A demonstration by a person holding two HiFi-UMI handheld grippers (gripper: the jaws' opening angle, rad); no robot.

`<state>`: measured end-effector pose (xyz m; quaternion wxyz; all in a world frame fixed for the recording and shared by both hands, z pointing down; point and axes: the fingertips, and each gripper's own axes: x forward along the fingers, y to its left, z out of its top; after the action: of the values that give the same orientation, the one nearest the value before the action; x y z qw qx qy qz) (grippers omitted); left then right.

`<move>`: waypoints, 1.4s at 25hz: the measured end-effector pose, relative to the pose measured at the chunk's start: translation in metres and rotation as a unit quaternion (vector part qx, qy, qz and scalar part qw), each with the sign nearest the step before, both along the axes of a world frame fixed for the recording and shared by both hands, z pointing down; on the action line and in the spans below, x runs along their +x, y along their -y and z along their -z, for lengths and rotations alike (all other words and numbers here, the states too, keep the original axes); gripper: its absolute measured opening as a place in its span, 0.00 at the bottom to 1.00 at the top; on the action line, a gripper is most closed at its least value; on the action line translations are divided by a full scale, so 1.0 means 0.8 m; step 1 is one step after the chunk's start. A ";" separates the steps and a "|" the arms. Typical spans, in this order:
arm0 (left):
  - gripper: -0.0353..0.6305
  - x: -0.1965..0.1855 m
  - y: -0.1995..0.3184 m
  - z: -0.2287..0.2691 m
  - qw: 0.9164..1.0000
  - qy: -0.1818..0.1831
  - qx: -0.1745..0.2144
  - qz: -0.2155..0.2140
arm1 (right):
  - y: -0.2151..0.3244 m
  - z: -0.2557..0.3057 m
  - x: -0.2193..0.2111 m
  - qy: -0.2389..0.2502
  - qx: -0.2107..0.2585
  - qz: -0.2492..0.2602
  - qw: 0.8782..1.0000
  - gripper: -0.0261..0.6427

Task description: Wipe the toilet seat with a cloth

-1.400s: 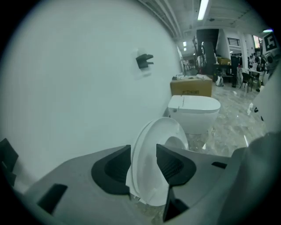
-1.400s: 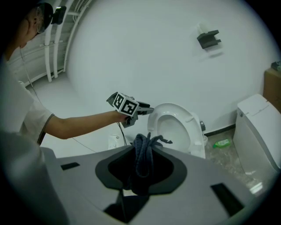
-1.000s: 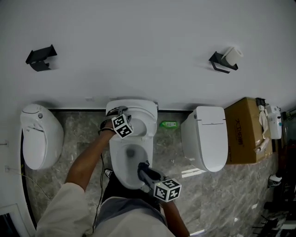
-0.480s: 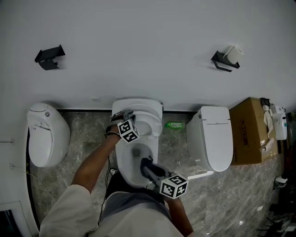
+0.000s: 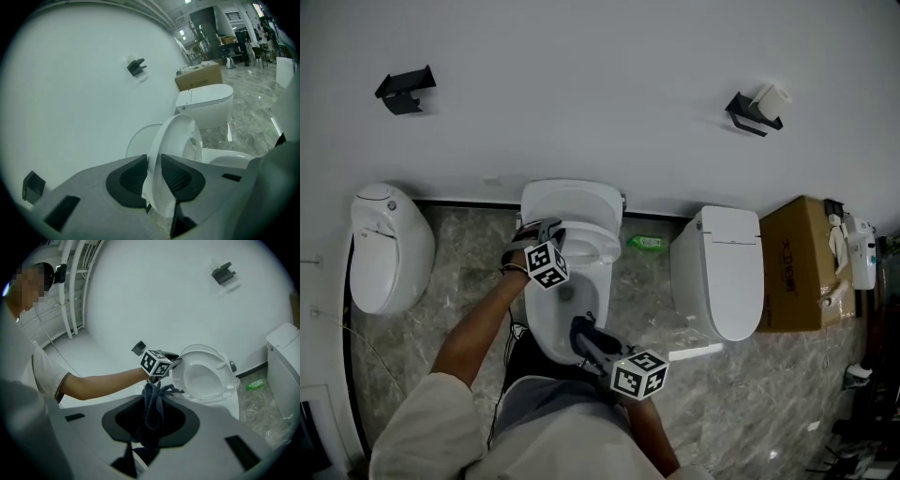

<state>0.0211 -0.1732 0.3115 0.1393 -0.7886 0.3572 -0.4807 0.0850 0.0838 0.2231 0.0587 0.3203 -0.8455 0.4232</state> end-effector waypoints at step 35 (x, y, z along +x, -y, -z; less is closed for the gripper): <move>0.22 0.032 -0.338 -0.109 0.981 0.020 -0.137 -0.135 | -0.064 -0.058 0.077 -0.007 -0.046 -0.017 0.999 0.15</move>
<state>0.0466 0.0970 0.3989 0.1008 -0.8317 0.1754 -0.5171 0.1467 0.1354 0.2694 0.0726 0.3342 -0.8191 0.4606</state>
